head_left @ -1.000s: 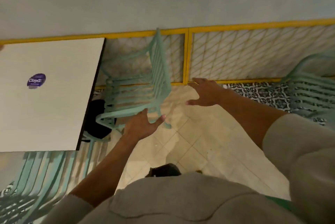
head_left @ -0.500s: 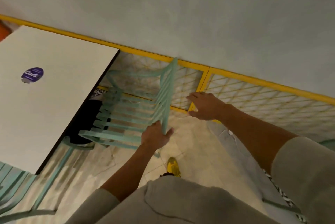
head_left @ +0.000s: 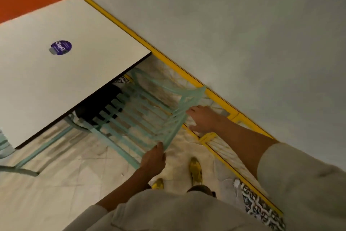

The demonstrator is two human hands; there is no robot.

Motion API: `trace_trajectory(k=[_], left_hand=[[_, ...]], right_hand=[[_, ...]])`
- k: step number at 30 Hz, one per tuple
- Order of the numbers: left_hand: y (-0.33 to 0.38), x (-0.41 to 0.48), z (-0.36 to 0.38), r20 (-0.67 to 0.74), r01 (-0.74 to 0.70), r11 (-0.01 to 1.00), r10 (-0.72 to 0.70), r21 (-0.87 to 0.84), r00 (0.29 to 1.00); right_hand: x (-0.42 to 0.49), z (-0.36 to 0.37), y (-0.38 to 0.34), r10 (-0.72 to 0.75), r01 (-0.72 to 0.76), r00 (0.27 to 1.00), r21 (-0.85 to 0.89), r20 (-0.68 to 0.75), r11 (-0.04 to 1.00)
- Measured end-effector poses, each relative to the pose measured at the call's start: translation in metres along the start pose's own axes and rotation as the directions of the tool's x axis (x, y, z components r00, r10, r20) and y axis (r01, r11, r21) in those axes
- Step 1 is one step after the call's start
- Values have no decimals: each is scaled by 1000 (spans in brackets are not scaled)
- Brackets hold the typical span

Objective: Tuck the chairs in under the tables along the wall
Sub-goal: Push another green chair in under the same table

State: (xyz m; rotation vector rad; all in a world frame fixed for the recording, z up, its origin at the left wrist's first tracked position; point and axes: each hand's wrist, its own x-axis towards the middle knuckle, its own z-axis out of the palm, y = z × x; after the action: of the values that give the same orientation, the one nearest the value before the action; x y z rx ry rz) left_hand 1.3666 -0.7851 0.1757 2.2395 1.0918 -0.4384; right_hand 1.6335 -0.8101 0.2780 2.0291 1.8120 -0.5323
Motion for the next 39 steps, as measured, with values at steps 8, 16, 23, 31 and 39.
trace_trajectory(k=[8, 16, 23, 31, 39], left_hand=[[27, -4, 5, -105, 221, 975, -223, -32, 969], [49, 2, 13, -187, 419, 896, -441, -147, 878], [47, 12, 20, -248, 513, 841, -540, -168, 804], [27, -2, 20, -271, 545, 825, -565, -152, 780], [3, -13, 20, -261, 553, 816, -577, -168, 774]], right_hand=[[78, 0, 47, -254, 275, 957, -163, 142, 947], [118, 8, 61, -409, 446, 889, -192, 204, 874], [125, 23, 58, -365, 390, 919, -208, 149, 897], [105, 38, 35, -341, 353, 935, -173, 99, 919], [99, 55, 21, -372, 375, 927, -98, 45, 922]])
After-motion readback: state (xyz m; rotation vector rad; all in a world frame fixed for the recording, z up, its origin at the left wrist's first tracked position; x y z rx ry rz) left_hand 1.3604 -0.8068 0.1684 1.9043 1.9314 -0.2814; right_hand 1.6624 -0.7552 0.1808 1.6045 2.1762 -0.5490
